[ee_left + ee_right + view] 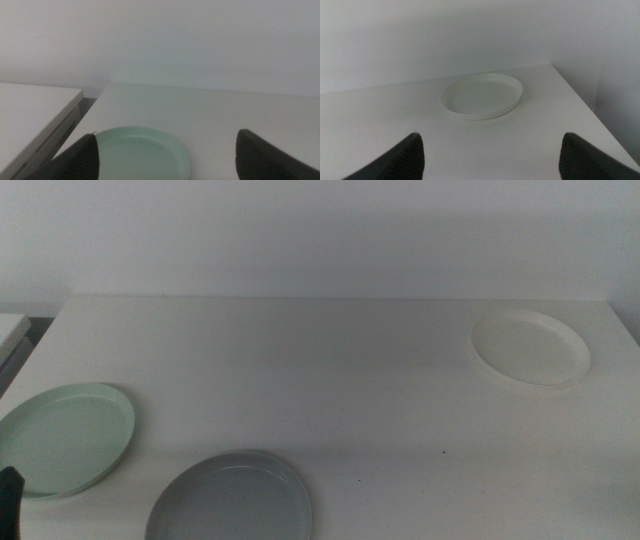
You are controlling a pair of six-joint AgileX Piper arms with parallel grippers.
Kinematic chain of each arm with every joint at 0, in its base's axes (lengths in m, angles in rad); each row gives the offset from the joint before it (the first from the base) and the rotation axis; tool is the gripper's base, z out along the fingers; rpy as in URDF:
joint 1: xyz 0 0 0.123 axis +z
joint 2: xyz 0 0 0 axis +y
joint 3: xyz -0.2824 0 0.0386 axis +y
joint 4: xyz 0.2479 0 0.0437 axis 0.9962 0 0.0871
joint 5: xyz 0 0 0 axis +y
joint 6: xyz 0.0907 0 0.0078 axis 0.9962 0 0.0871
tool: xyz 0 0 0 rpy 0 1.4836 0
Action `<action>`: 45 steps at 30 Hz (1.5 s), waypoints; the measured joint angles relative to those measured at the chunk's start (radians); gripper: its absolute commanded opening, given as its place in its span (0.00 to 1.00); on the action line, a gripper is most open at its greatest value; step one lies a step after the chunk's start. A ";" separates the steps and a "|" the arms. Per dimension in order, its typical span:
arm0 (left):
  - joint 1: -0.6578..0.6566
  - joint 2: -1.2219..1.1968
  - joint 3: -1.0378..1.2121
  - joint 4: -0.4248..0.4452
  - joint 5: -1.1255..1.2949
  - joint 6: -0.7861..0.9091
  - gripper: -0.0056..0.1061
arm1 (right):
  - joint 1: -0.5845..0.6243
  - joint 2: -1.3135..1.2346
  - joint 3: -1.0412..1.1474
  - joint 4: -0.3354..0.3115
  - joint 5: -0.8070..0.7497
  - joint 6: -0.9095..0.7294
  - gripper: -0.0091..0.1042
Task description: Stack the three bowls on top of each other.
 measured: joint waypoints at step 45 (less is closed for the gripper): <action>-0.359 1.443 -0.737 -0.015 0.584 -0.261 0.89 | 0.000 0.000 0.000 0.000 0.000 0.000 0.80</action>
